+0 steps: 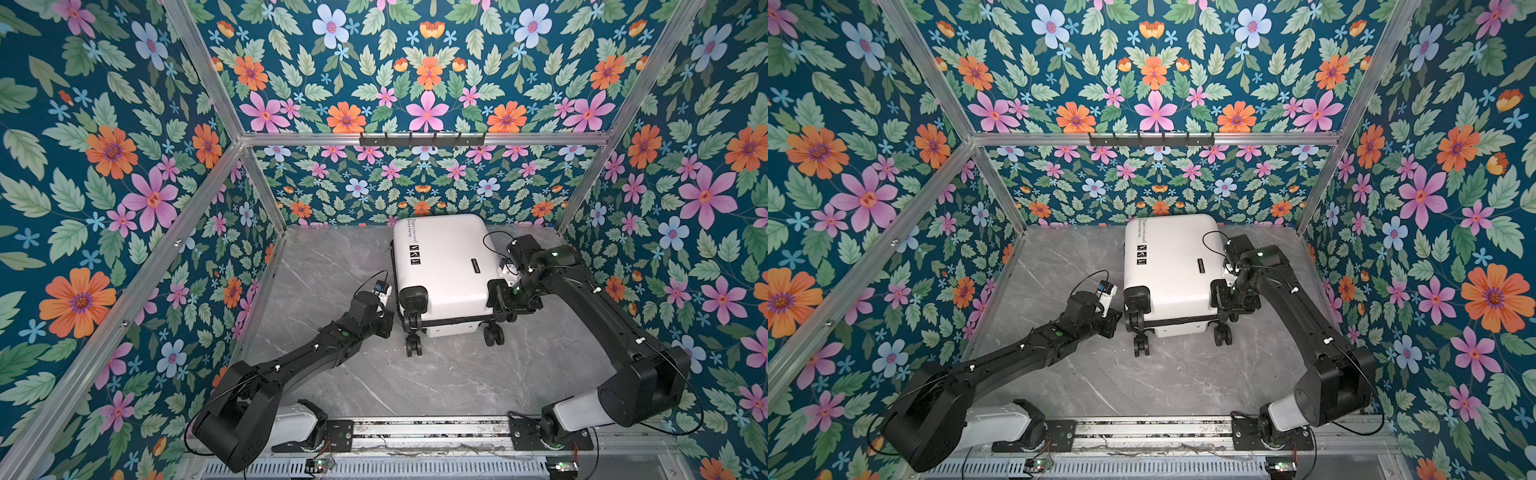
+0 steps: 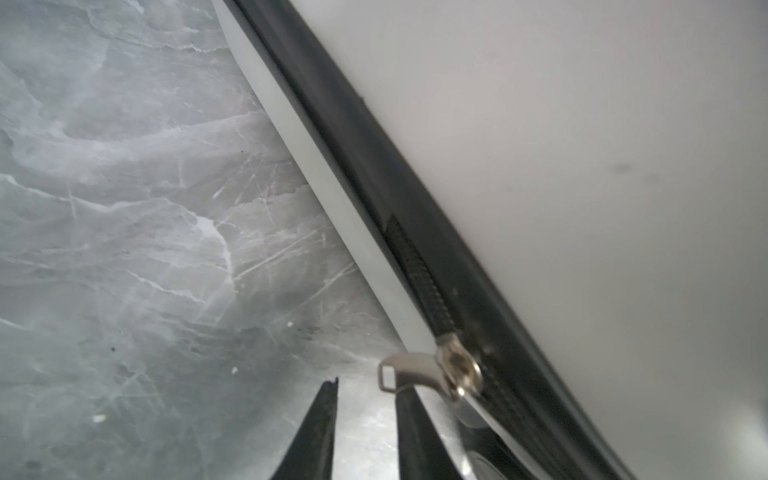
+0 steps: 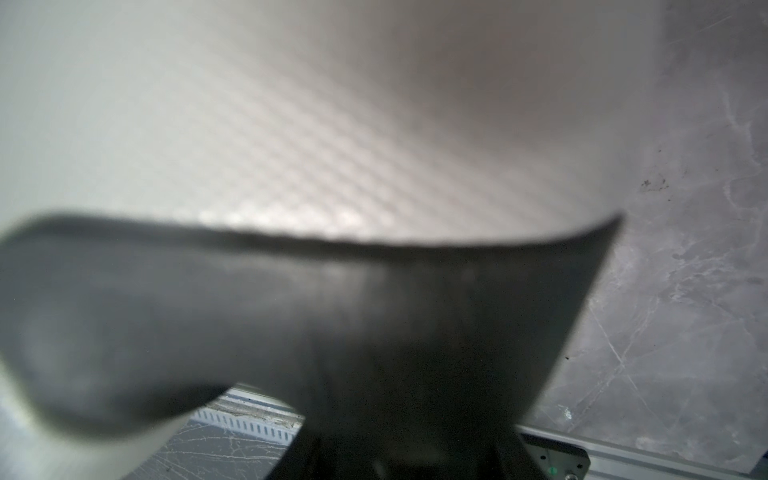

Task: Pack the luggage

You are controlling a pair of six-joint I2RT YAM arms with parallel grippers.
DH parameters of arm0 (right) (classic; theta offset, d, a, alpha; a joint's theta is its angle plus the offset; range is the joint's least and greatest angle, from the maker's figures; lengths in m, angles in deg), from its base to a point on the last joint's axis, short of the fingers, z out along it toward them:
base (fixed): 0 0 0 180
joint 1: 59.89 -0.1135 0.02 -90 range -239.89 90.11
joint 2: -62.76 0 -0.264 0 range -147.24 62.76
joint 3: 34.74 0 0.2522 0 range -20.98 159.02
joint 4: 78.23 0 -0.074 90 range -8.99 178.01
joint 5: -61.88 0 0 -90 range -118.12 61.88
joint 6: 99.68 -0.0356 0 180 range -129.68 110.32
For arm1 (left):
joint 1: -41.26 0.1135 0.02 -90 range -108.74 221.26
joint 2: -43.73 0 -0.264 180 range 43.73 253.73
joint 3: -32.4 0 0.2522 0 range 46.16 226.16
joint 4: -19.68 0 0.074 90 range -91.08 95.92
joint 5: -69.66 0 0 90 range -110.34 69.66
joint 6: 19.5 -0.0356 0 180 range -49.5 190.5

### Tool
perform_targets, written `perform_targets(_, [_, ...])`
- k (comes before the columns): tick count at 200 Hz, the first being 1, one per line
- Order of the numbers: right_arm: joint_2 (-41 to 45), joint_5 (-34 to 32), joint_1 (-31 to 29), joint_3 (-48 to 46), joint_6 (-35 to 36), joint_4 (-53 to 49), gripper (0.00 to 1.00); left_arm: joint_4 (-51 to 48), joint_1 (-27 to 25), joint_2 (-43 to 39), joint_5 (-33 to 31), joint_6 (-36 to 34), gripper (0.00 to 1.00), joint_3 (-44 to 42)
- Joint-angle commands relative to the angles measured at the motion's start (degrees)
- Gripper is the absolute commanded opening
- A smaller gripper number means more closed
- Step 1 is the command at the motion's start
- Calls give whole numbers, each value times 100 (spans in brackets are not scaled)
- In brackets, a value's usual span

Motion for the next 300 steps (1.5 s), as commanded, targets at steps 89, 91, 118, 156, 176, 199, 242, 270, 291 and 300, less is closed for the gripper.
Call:
perform_targets(89, [33, -27, 51, 98, 172, -15, 35, -146, -123, 103, 13, -688, 27, 162])
perform_targets(91, [33, -27, 48, 91, 173, -22, 35, -135, -123, 107, 14, -686, 27, 168])
perform_targets(118, [29, -12, 49, 76, 191, -25, 35, -79, -123, 193, -71, -693, 23, 273])
perform_targets(156, [16, 17, 48, 73, 191, -18, 35, -88, -132, 290, 62, -780, 12, 380])
perform_targets(176, [25, 17, 48, 67, 193, -18, 35, -110, -149, 295, 160, -808, 5, 370])
perform_targets(199, [25, 17, 54, 67, 178, -16, 34, -188, -173, 281, 375, -857, 0, 381])
perform_targets(242, [7, 221, 55, 44, -80, 50, 23, -640, -258, -99, 776, -797, 0, 374])
perform_targets(270, [121, 355, 53, 2, -377, 105, 57, -854, -360, -378, 867, -669, 0, 306])
perform_targets(291, [298, 89, 47, 228, -835, -71, 81, -938, -356, -394, 814, -638, 0, 327])
perform_targets(300, [355, -37, 50, 419, -1064, -237, 84, -956, -360, -393, 831, -605, 0, 360])
